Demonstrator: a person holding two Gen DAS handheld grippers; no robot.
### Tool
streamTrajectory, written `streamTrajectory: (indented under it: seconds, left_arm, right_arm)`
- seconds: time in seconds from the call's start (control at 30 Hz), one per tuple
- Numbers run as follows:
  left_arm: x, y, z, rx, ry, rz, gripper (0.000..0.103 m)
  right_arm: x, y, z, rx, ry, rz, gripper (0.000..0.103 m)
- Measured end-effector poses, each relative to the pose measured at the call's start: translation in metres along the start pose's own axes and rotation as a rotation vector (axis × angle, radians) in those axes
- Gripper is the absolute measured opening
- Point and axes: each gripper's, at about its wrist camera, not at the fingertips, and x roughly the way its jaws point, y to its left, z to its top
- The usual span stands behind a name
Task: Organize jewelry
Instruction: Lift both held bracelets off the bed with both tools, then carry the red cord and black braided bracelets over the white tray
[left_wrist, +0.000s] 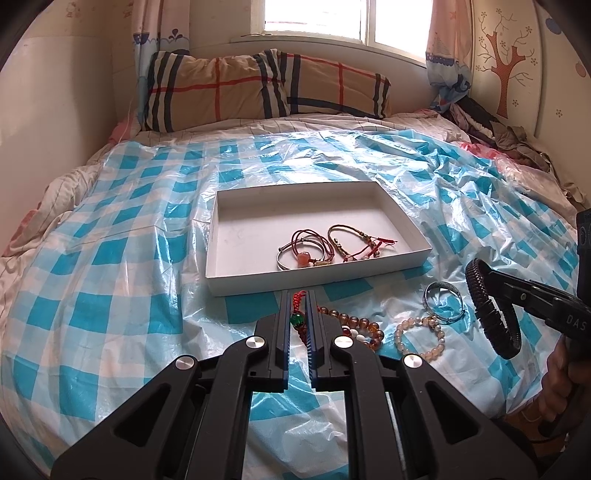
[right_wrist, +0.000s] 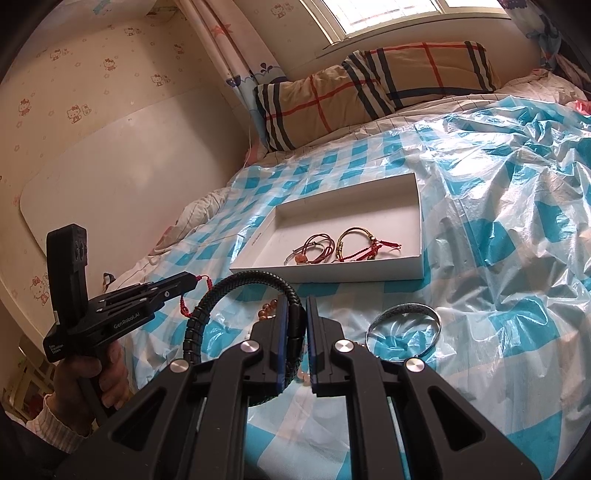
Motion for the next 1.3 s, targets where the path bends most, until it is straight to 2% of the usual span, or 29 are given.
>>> streamTrajectory:
  seconds: [1.3]
  left_arm:
    - [0.012,-0.001,0.007,0.004,-0.011,0.0,0.007]
  right_arm:
    - [0.01,0.001,0.016,-0.036,-0.032,-0.019,0.011]
